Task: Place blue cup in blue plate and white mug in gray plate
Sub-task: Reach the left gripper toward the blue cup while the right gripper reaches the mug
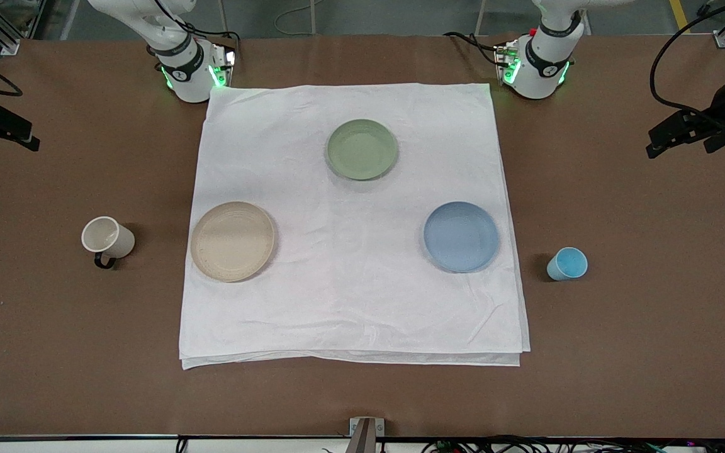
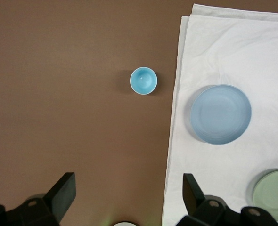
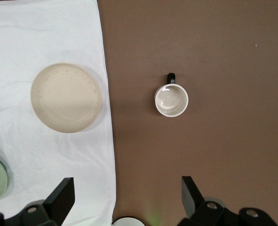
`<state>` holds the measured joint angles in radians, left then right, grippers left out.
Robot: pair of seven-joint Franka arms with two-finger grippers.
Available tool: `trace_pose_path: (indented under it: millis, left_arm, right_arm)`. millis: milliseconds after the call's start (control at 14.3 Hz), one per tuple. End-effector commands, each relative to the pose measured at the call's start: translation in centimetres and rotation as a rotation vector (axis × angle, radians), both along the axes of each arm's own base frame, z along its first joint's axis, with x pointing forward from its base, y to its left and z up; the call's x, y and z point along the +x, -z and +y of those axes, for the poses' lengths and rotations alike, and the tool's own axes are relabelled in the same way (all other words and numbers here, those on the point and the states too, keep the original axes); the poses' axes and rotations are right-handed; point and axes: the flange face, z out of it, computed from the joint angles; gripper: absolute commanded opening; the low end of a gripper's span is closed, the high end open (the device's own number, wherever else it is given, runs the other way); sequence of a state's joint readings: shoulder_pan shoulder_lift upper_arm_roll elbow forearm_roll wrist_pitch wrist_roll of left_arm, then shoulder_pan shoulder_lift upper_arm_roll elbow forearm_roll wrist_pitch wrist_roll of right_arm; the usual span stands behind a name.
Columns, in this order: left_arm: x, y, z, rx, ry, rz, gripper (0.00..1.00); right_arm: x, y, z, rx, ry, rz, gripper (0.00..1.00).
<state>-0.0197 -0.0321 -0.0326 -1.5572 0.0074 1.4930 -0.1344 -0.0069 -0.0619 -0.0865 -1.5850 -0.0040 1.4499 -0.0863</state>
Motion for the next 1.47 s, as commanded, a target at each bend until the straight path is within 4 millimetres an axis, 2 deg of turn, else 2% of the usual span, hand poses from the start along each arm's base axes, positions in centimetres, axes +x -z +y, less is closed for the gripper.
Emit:
trace_pose_path:
  millis: [0, 70, 280, 350, 490, 630, 770, 910, 1050, 1190, 1400]
  left_arm:
    - [0.4, -0.7, 0.4, 0.037, 0.017, -0.015, 1.00]
    - [0.4, -0.8, 0.7, 0.038, 0.015, -0.017, 1.00]
    - [3.9, 4.0, 2.2, 0.033, 0.000, 0.029, 1.00]
    - [5.2, 6.9, 3.0, 0.033, -0.011, 0.040, 1.00]
    - [6.7, 12.4, 3.1, 0.033, -0.026, 0.055, 1.00]
    - [7.6, 19.1, 3.1, 0.029, -0.032, 0.030, 1.00]
    - [7.6, 25.1, 3.3, 0.023, -0.034, -0.029, 1.00]
    - [7.0, 30.2, 4.4, 0.019, -0.046, -0.051, 1.00]
    - [6.7, 34.6, 5.8, 0.017, -0.059, -0.047, 0.93]
    - [6.8, 37.4, 5.7, 0.013, -0.067, -0.035, 0.83]
    - [6.8, 39.7, 5.1, 0.004, -0.065, -0.017, 0.81]
  right_arm:
    - [-1.1, -1.0, 0.4, 0.021, 0.012, -0.030, 1.00]
    - [-1.1, -1.0, 0.5, 0.021, 0.010, -0.032, 1.00]
    - [-0.9, -0.9, 0.3, 0.020, 0.004, -0.044, 1.00]
    - [-0.8, -1.0, 0.3, 0.020, 0.006, -0.047, 1.00]
    - [-0.5, -1.6, 0.3, 0.015, 0.001, -0.059, 1.00]
    - [2.4, 2.3, -0.6, 0.010, 0.022, 0.002, 1.00]
    - [6.2, 6.4, -1.8, 0.001, 0.035, -0.031, 1.00]
    - [9.3, 11.1, -3.9, -0.025, 0.057, -0.047, 1.00]
    - [10.9, 15.7, -6.7, -0.028, 0.096, -0.037, 1.00]
    - [11.6, 20.9, -8.2, -0.030, 0.115, -0.014, 1.00]
    - [10.4, 28.9, -9.0, -0.037, 0.128, -0.039, 1.00]
